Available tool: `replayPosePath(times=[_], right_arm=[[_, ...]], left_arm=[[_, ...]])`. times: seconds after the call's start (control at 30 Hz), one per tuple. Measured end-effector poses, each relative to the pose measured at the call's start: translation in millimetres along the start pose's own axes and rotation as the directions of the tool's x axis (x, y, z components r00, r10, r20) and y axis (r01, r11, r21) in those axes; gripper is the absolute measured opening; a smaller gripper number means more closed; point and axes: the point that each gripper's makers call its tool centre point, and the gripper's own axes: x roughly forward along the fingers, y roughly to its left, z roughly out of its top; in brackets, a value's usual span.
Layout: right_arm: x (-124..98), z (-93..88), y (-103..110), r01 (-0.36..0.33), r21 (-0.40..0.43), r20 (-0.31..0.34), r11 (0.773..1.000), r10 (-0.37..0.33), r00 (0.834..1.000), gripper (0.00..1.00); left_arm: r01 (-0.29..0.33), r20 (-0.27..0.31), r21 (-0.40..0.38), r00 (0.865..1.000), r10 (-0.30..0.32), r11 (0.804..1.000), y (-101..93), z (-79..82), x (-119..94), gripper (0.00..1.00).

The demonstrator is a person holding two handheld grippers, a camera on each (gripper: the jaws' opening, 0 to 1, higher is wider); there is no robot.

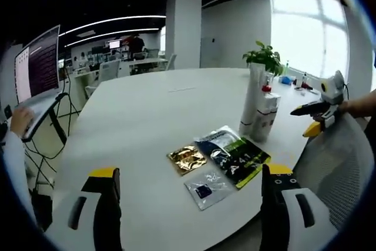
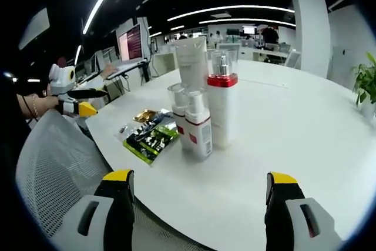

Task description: Arrange the skincare products in the storage area until every visible bottle or jar stands upright without overlapping.

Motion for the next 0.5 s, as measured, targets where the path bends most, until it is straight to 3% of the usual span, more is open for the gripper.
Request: replayPosePath(times=[0.5], right_arm=[[1.8, -4.3, 0.1, -0.005, -0.012, -0.029, 1.000, 0.005, 1.000, 0.99]], left_arm=[[0.003, 0.000, 0.014, 1.000, -0.003, 1.000, 3.2, -1.1, 1.5, 0.92]])
